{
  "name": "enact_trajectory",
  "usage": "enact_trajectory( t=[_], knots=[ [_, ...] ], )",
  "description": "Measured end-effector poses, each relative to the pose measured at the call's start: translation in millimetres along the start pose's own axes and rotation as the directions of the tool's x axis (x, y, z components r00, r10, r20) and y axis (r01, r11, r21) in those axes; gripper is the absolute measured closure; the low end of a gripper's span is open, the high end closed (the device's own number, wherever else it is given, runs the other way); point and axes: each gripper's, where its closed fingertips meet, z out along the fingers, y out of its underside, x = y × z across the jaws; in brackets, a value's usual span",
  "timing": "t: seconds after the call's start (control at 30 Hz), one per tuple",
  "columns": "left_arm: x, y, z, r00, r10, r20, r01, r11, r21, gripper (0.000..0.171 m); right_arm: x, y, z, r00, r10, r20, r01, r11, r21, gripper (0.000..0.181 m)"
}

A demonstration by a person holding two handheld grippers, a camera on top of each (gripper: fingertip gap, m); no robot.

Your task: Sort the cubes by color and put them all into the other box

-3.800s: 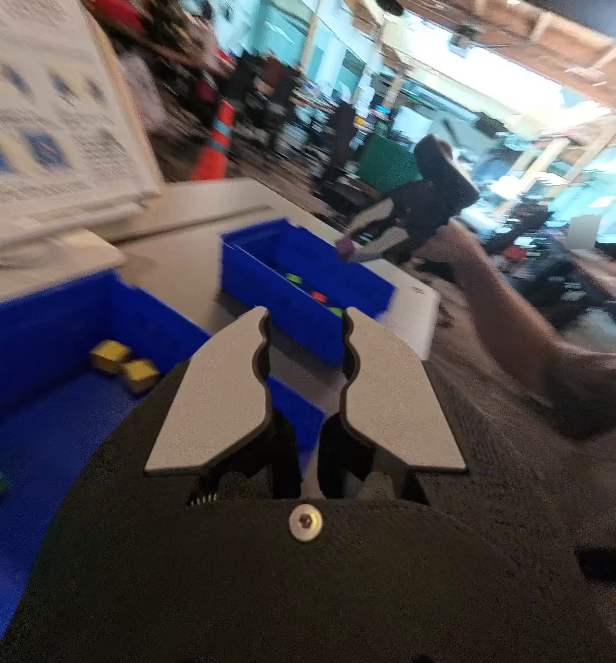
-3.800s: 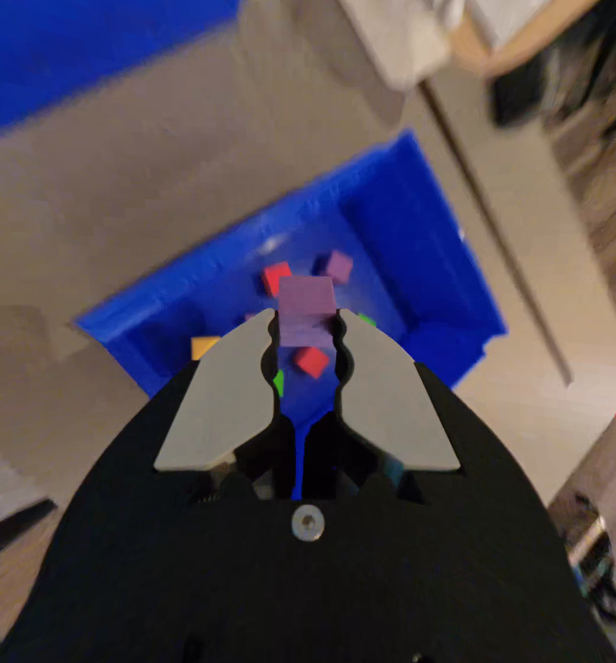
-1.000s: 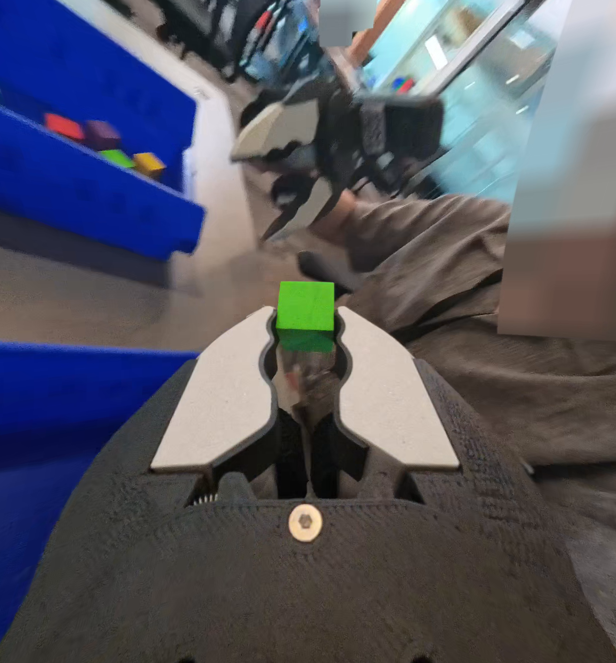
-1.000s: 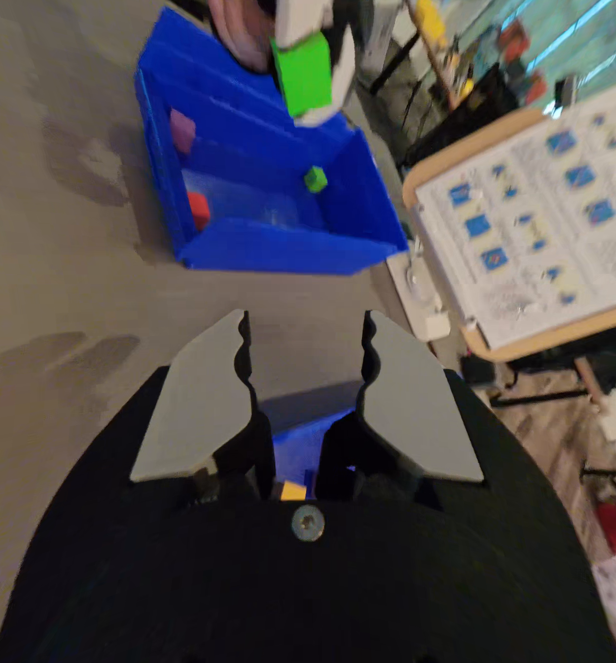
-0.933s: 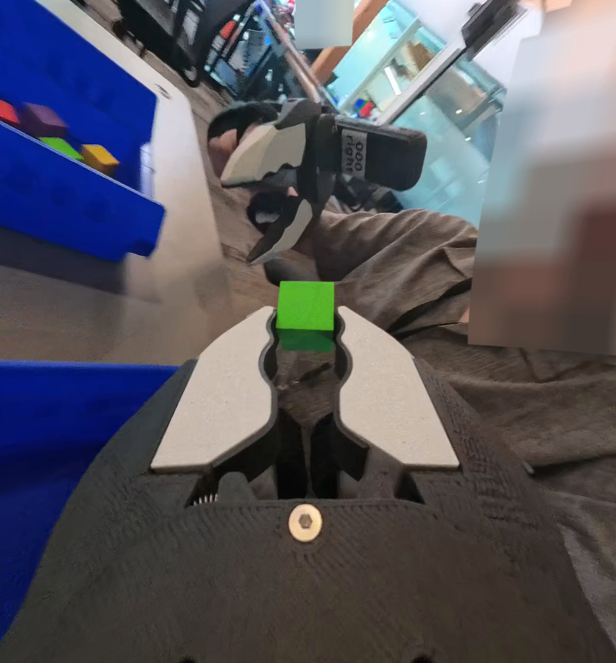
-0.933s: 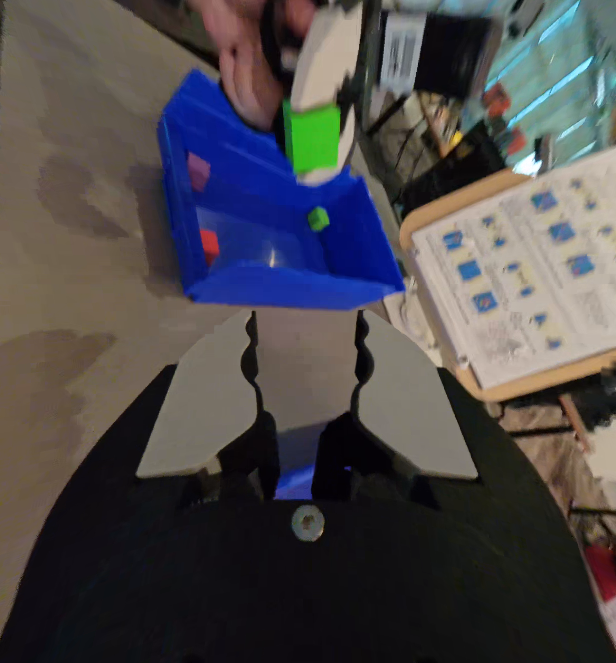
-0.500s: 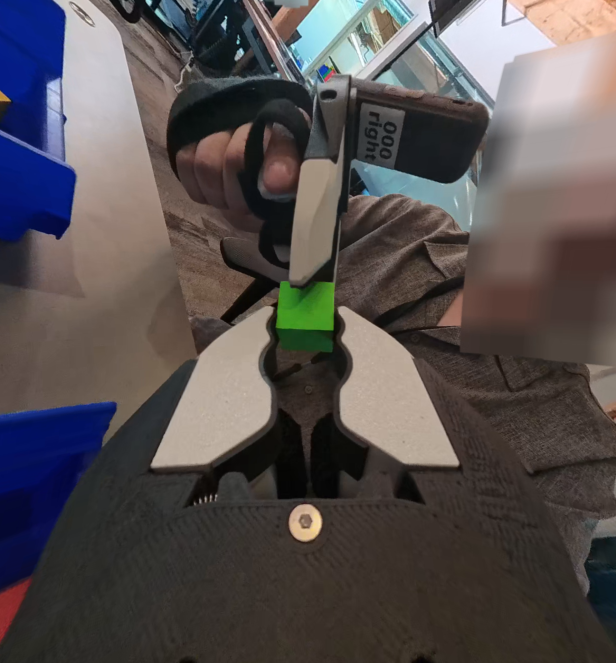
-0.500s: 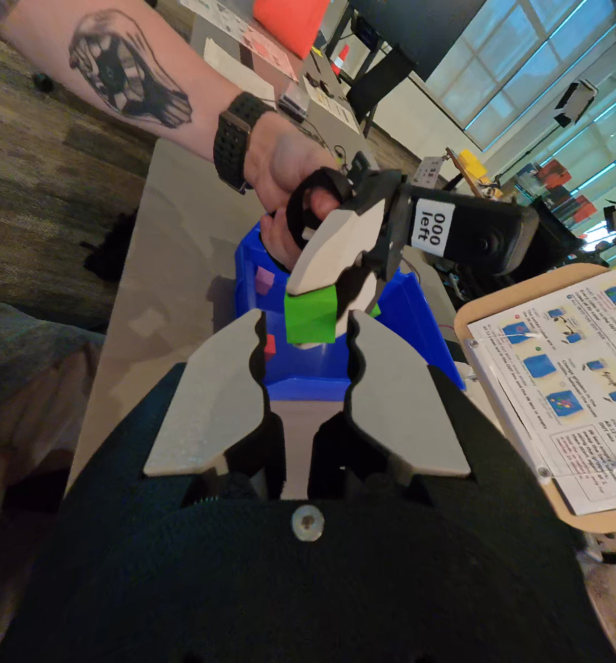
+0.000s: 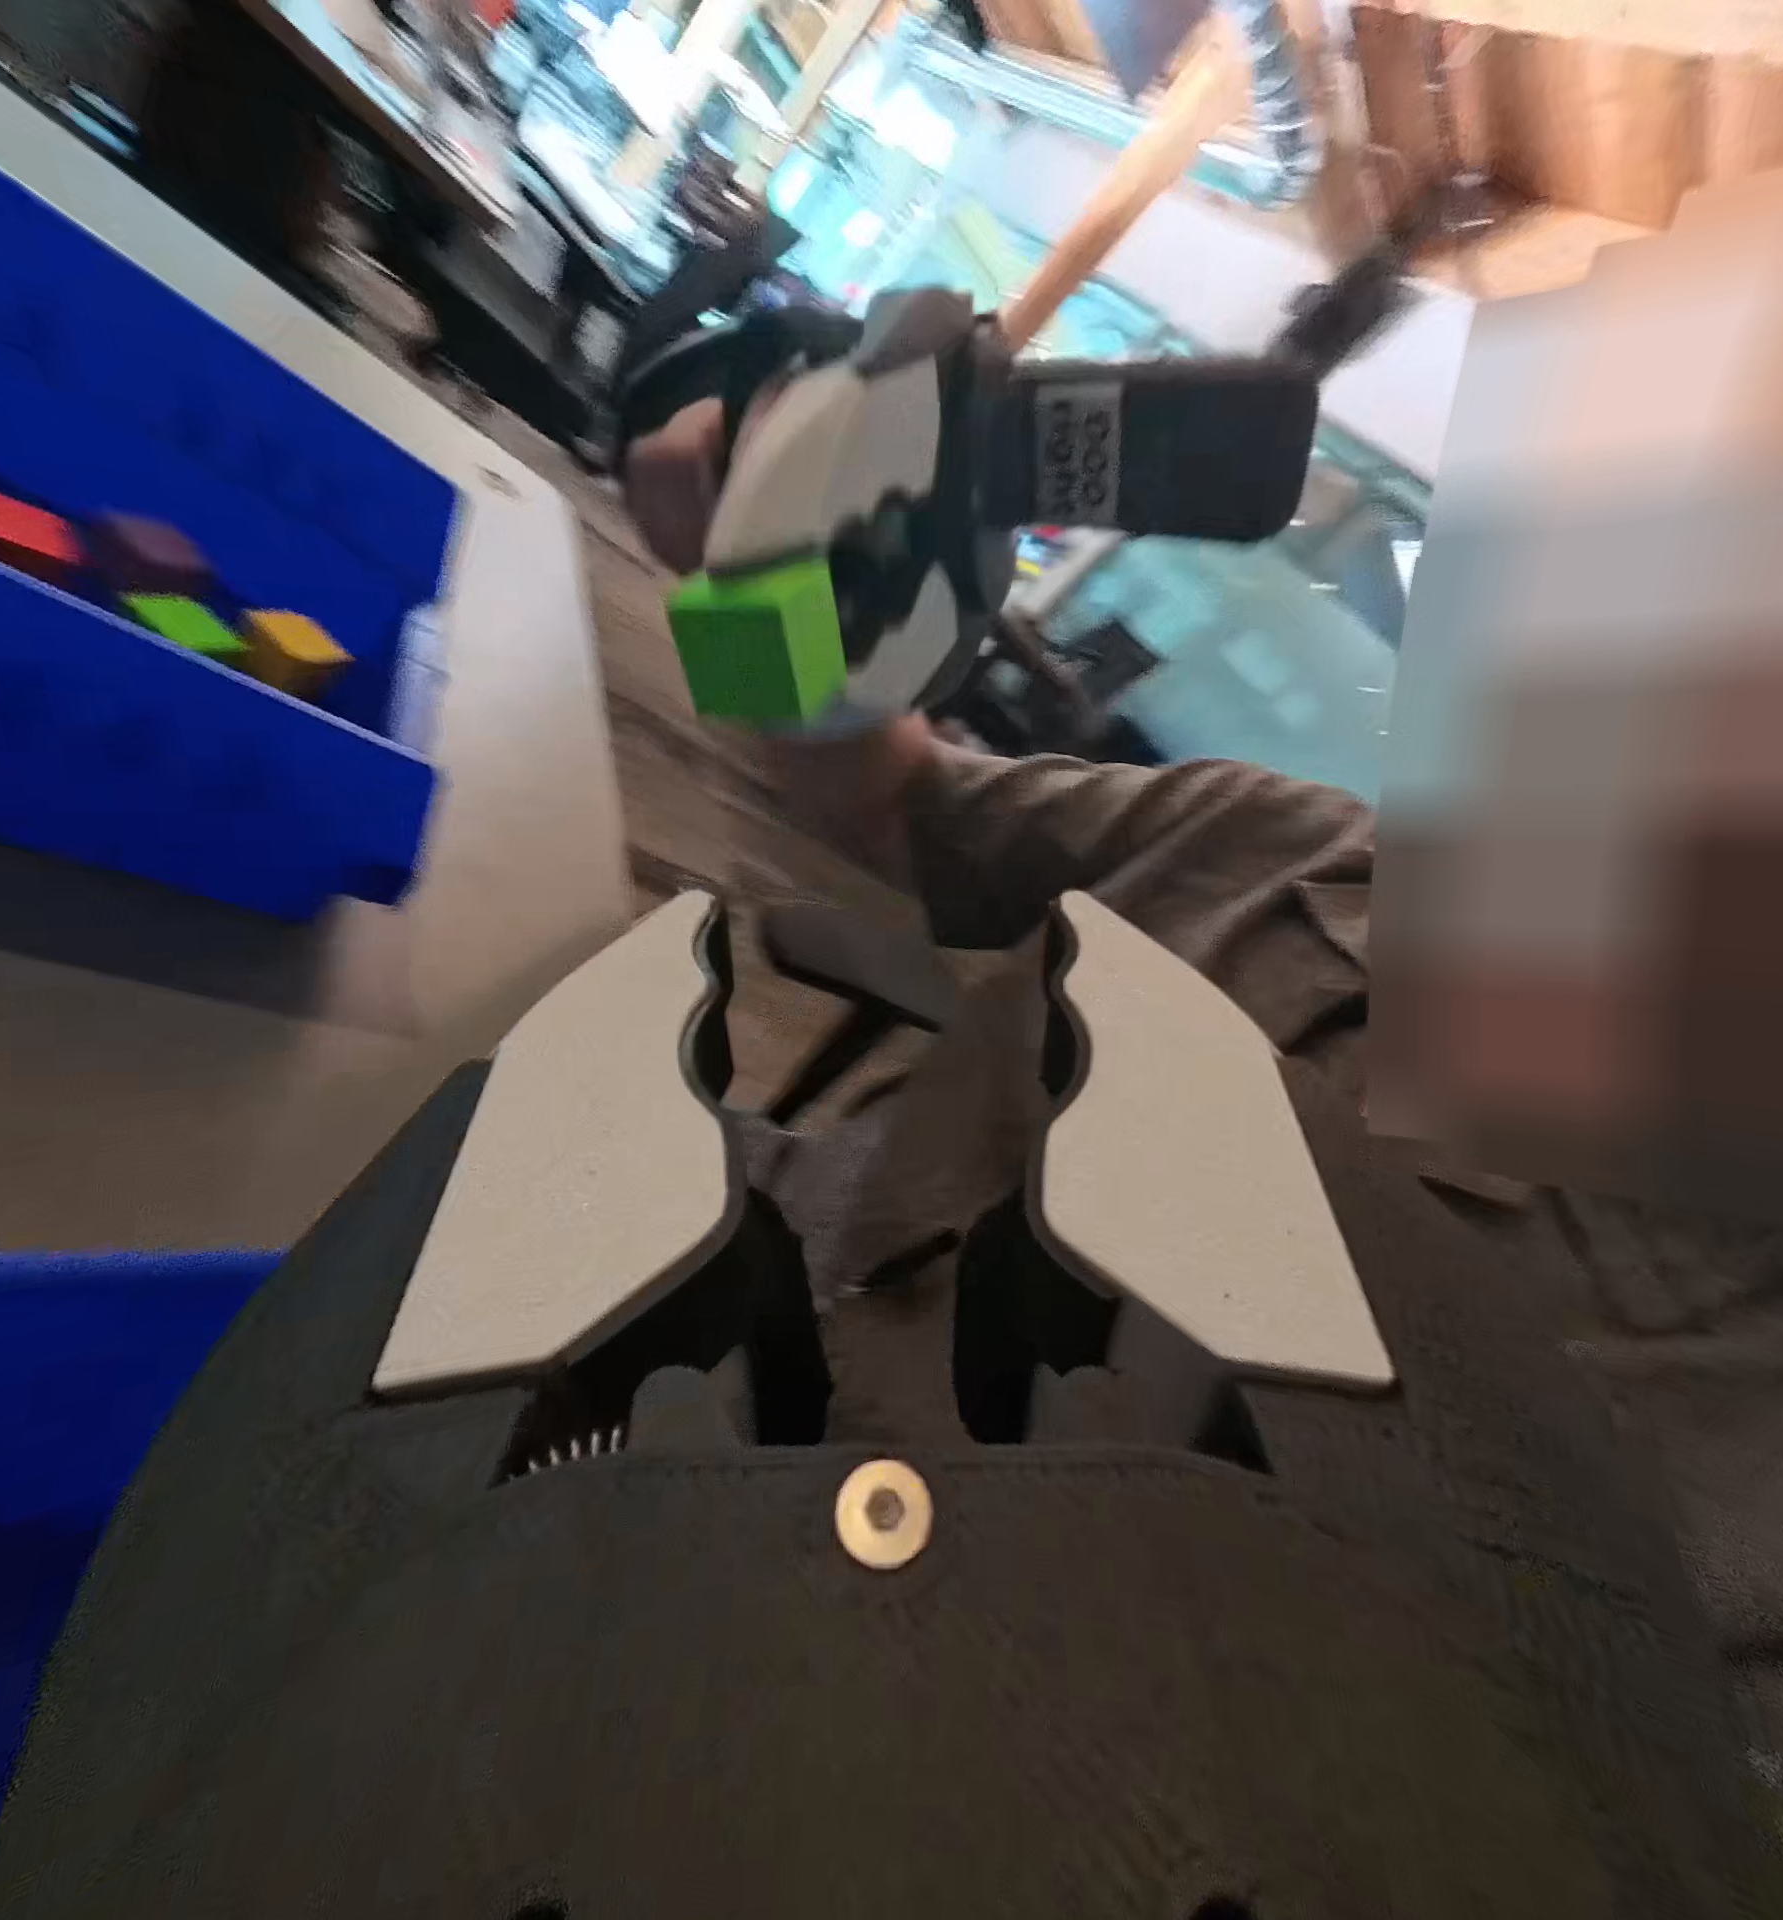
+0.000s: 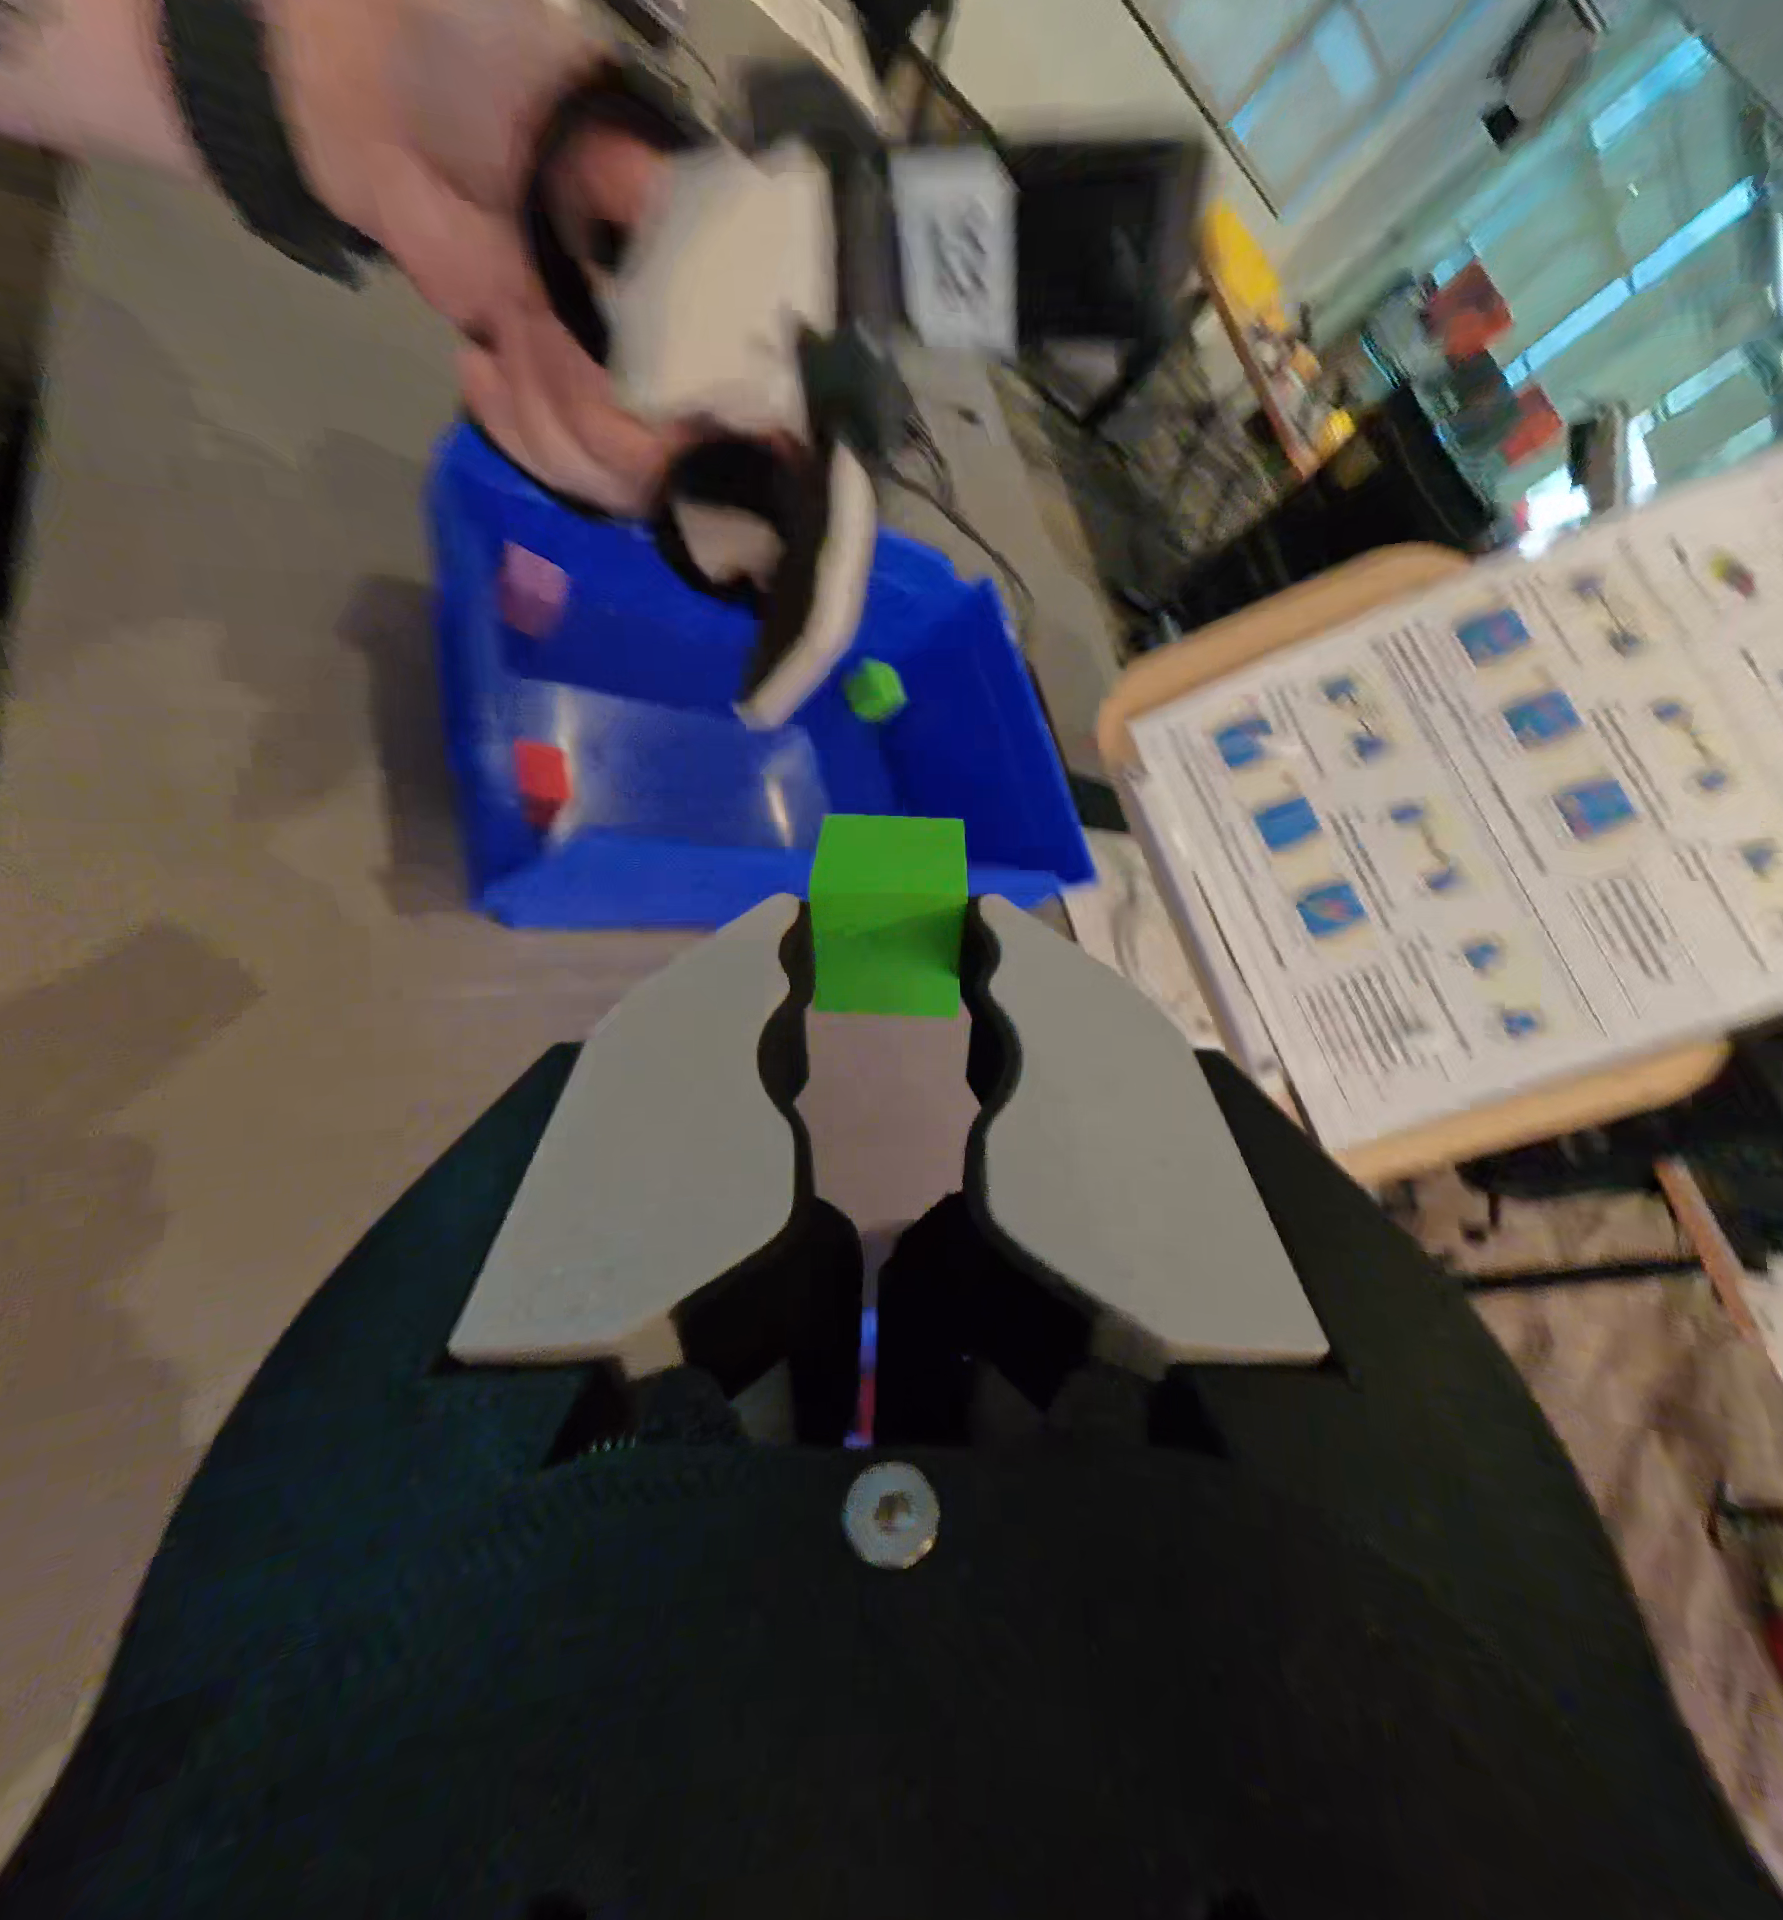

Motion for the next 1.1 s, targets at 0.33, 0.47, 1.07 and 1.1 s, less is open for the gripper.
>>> enact_trajectory(
  t=[0.33,0.47,1.07,1.1],
  knots=[
    [7,-19,-88,0.634,0.156,0.757,-0.391,0.91,0.14,0.118,89,158,-30,0.924,0.381,-0.046,-0.337,0.748,-0.571,0.154],
    [24,-23,-96,0.607,0.17,0.776,-0.452,0.878,0.161,0.119,60,207,-10,0.858,0.513,0.027,-0.339,0.606,-0.719,0.154],
    [-127,22,-145,0.141,0.574,0.807,-0.095,0.819,-0.566,0.111,5,305,17,0.775,0.631,0.04,-0.181,0.282,-0.942,0.147],
    [-140,23,-138,0.197,0.627,0.754,-0.08,0.776,-0.625,0.11,6,304,17,0.77,0.637,0.037,-0.191,0.285,-0.939,0.141]
  ],
)
